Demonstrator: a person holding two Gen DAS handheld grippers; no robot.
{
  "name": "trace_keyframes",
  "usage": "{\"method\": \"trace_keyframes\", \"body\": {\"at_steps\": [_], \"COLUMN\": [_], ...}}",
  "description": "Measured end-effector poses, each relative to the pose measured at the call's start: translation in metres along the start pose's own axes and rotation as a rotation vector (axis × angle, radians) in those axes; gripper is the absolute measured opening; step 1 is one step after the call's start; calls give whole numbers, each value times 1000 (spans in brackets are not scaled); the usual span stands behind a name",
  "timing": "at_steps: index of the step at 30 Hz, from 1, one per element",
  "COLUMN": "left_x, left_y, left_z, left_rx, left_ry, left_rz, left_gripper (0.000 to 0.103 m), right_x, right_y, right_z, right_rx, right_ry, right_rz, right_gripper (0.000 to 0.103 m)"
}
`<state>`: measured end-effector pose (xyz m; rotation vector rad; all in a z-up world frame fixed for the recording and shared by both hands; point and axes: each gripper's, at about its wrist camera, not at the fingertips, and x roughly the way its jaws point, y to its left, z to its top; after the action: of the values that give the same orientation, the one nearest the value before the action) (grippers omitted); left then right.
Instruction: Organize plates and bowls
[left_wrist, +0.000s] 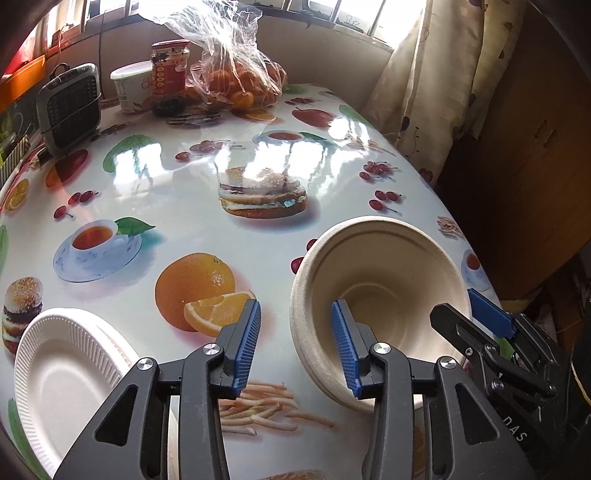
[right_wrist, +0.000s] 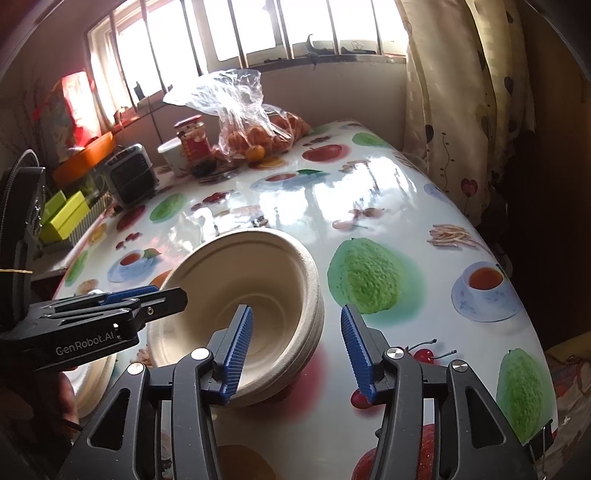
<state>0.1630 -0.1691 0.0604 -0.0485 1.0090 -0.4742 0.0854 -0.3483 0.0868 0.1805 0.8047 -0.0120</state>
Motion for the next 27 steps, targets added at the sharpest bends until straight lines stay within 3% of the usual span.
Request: {"method": "trace_keyframes", "body": {"at_steps": [27], "left_x": [-4], "left_y": [-5], "left_z": [-7], "left_rx": [13], "left_ry": [-6], "left_rz": [-14], "left_gripper": [47], "right_x": [14], "right_y": [-16], "right_z": [3], "right_rx": [40], "right_ry": [43], "right_rz": [63], "right_gripper": [51]}}
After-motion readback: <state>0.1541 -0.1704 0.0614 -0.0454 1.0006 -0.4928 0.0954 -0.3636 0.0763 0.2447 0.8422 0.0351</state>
